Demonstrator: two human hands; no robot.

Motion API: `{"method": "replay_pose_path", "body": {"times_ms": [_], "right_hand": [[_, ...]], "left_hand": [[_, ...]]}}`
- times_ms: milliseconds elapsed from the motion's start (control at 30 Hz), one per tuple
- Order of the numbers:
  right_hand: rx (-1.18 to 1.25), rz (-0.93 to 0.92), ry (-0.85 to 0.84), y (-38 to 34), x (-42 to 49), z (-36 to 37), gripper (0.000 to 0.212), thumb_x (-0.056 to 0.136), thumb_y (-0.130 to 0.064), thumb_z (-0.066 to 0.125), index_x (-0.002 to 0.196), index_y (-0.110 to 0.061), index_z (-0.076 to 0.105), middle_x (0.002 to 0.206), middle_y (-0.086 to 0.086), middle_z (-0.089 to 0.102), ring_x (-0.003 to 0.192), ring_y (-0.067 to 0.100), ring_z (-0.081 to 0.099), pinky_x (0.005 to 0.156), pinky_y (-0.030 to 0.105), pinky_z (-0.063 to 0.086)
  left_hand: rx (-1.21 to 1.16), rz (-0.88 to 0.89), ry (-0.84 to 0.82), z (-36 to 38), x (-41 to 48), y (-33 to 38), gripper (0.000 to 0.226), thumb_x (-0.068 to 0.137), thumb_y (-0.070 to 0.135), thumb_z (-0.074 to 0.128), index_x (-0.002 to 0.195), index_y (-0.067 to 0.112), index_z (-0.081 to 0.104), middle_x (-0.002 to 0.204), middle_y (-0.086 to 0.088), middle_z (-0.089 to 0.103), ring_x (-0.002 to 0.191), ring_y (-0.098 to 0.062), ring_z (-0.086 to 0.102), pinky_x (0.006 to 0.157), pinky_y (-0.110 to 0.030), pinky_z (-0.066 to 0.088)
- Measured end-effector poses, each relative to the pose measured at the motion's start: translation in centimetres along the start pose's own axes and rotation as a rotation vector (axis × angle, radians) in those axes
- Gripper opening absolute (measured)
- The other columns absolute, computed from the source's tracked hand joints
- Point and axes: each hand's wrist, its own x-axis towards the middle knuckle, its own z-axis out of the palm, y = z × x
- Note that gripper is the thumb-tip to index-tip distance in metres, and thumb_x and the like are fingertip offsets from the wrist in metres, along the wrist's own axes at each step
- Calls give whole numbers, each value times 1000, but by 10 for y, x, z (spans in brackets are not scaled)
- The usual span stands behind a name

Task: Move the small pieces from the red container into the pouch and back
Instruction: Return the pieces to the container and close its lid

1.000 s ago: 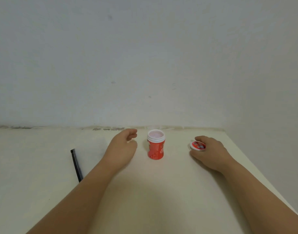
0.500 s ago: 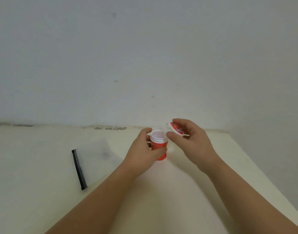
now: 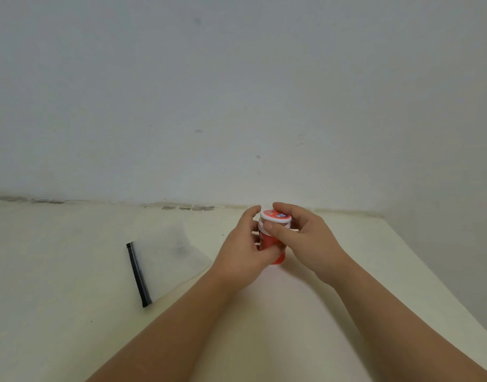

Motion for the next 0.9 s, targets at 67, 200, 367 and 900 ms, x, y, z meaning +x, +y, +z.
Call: {"method": "replay_pose_path", "body": {"times_ms": [67, 200, 367, 900], "right_hand": [[33, 12, -18, 3, 0, -3, 53, 79, -26, 78, 129, -24, 60, 116, -13, 68, 111, 8, 63, 89, 21, 52], [10, -7, -32, 5, 0, -4, 57, 78, -20, 79, 131, -26, 58, 117, -12, 68, 108, 8, 64, 91, 26, 54], [2, -47, -67, 8, -1, -1, 47, 83, -15, 74, 126, -28, 60, 116, -8, 70, 102, 14, 69, 86, 35, 58], [331, 60, -27, 9, -8, 9, 28, 99, -20, 51, 125, -20, 60, 110, 0, 72, 80, 5, 73, 62, 19, 56]], "left_hand": [[4, 3, -1, 0, 0, 0, 79, 73, 35, 74, 142, 34, 36, 116, 11, 65, 96, -13, 70, 85, -44, 58], [2, 16, -6, 0, -1, -1, 76, 76, 32, 74, 142, 34, 36, 118, 15, 66, 98, -12, 69, 86, -43, 58], [14, 45, -25, 0, -1, -5, 79, 75, 29, 70, 143, 45, 32, 122, 19, 65, 104, -10, 68, 90, -42, 57], [-102, 68, 67, 0, -1, -3, 37, 105, 32, 37, 140, 34, 50, 136, 16, 58, 122, -3, 56, 104, -35, 47]]}}
